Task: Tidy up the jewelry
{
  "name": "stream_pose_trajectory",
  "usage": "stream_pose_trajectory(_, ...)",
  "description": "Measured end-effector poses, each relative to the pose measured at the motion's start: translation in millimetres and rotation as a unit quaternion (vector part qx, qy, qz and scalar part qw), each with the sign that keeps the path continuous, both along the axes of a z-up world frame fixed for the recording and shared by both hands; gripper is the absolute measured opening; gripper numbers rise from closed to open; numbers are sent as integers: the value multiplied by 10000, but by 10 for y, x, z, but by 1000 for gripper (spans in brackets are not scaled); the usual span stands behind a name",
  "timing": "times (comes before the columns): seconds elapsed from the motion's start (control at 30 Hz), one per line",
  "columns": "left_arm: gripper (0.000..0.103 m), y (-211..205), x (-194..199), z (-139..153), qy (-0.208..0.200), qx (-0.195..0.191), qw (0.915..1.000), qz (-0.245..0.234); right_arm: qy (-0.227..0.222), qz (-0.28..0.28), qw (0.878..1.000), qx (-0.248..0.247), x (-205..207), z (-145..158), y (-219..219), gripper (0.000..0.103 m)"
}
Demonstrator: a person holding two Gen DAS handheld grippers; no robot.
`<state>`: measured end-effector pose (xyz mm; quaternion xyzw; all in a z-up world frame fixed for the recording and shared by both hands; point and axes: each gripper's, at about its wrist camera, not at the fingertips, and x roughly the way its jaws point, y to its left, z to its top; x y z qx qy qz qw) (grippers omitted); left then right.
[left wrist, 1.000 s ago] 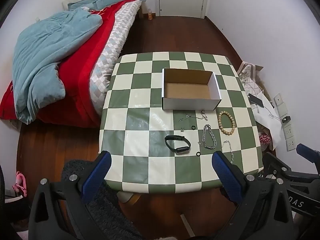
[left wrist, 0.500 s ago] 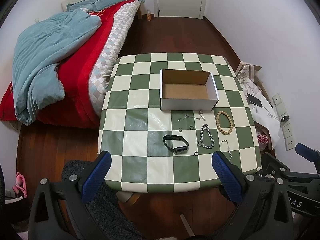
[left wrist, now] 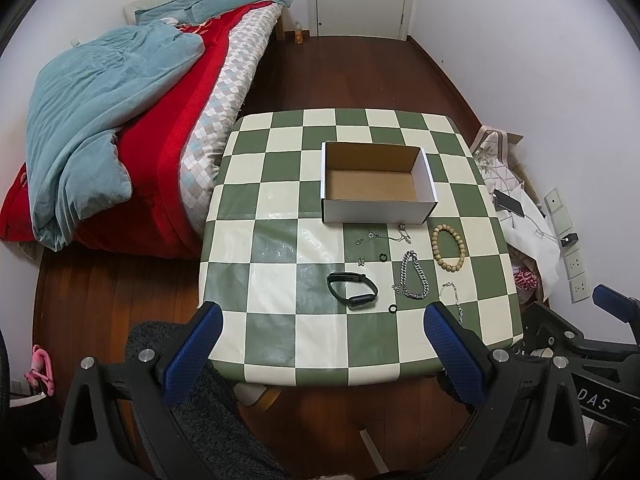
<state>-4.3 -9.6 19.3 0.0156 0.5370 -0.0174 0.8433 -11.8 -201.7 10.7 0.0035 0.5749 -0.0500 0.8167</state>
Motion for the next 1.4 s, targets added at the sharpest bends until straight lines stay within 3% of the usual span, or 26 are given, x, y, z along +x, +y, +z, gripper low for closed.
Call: stream_pose_trajectory(1.4,102,152,-101,133,-135,1,9999,-4,-195,30,9998,-4,-49,173,40,103)
